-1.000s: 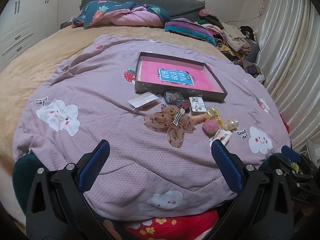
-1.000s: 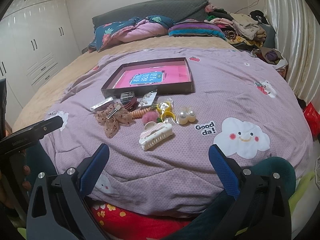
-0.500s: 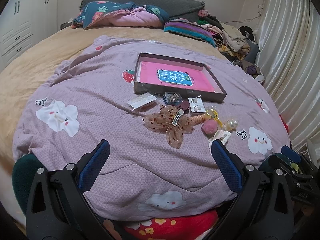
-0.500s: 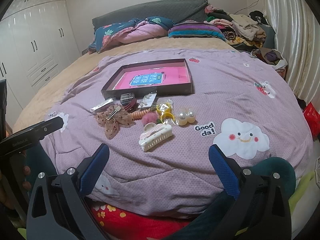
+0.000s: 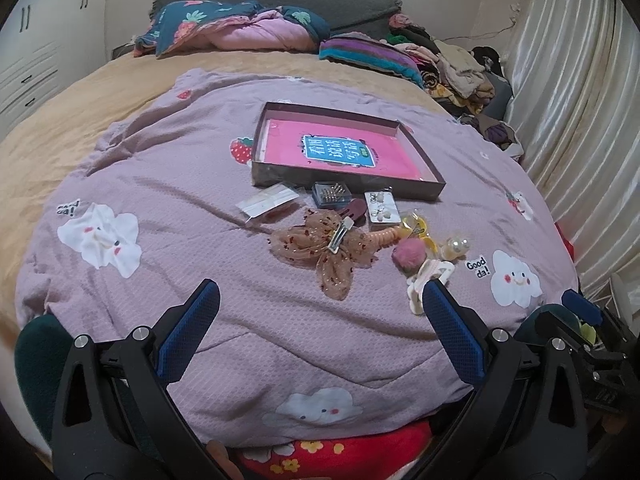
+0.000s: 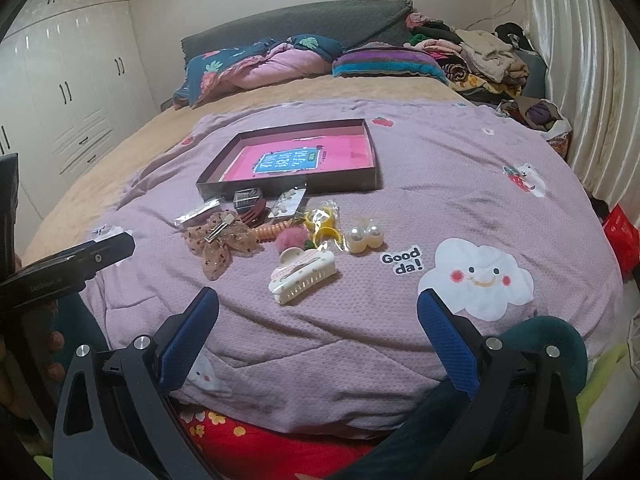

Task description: Organize jewelry

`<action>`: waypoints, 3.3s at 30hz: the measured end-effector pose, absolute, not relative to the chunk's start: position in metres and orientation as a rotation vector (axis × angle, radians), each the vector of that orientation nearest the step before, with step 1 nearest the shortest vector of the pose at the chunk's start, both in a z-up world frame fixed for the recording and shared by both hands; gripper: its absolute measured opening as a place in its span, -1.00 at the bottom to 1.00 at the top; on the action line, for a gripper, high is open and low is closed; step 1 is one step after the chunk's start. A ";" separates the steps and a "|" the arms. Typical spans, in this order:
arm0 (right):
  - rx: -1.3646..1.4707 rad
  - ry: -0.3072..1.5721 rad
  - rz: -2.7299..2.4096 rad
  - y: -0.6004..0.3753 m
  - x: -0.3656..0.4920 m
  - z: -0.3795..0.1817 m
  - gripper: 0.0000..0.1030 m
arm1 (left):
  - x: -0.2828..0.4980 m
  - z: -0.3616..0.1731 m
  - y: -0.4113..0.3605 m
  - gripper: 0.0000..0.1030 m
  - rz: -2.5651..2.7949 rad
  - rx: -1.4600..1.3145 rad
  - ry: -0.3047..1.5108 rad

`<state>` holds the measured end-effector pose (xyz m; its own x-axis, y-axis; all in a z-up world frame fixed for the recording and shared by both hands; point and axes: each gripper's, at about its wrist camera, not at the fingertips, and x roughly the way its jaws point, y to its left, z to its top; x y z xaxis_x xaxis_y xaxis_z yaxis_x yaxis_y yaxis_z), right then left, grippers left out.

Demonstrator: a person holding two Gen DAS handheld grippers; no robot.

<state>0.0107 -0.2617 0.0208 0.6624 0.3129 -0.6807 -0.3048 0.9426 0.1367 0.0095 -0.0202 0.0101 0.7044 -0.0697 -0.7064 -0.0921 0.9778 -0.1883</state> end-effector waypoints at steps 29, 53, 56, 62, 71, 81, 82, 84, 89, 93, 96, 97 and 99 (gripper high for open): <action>-0.120 0.950 0.445 -0.222 0.091 -0.038 0.92 | 0.092 -0.040 0.016 0.84 -0.026 -0.216 0.913; -0.239 0.965 0.510 -0.202 0.120 -0.080 0.41 | 0.123 -0.072 -0.015 -0.59 -0.117 -0.119 1.007; -0.204 0.953 0.503 -0.211 0.118 -0.074 0.41 | 0.116 -0.066 -0.010 -0.69 -0.112 -0.138 0.988; -0.118 0.925 0.488 -0.236 0.113 -0.055 -0.18 | 0.102 -0.047 0.007 -0.72 -0.084 -0.175 0.940; -0.113 0.960 0.436 -0.253 0.124 -0.066 -0.40 | 0.100 -0.026 0.033 -0.72 -0.013 -0.207 0.880; -0.102 1.026 0.421 -0.255 0.115 -0.085 -0.36 | 0.103 -0.031 0.019 -0.71 -0.062 -0.210 0.896; -0.111 1.020 0.424 -0.254 0.114 -0.085 -0.39 | 0.103 -0.030 0.018 -0.71 -0.065 -0.209 0.893; -0.115 1.010 0.442 -0.253 0.111 -0.083 -0.43 | 0.104 -0.026 0.016 -0.71 -0.075 -0.206 0.884; -0.085 0.960 0.491 -0.249 0.107 -0.062 -0.49 | 0.112 -0.017 0.013 -0.71 -0.088 -0.201 0.860; -0.097 0.908 0.504 -0.243 0.113 -0.045 -0.50 | 0.123 -0.008 0.013 -0.70 -0.093 -0.206 0.835; -0.115 0.895 0.504 -0.239 0.122 -0.040 -0.50 | 0.133 -0.002 0.014 -0.70 -0.094 -0.213 0.817; -0.112 0.889 0.503 -0.238 0.126 -0.038 -0.50 | 0.135 0.001 0.014 -0.70 -0.094 -0.211 0.810; -0.096 0.877 0.506 -0.240 0.137 -0.032 -0.50 | 0.142 0.005 0.016 -0.70 -0.092 -0.212 0.798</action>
<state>0.1365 -0.2396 -0.0325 0.5303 0.3844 -0.7557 -0.4615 0.8786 0.1231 0.1419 0.0159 0.0051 0.6956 -0.1618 -0.7000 0.0023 0.9748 -0.2230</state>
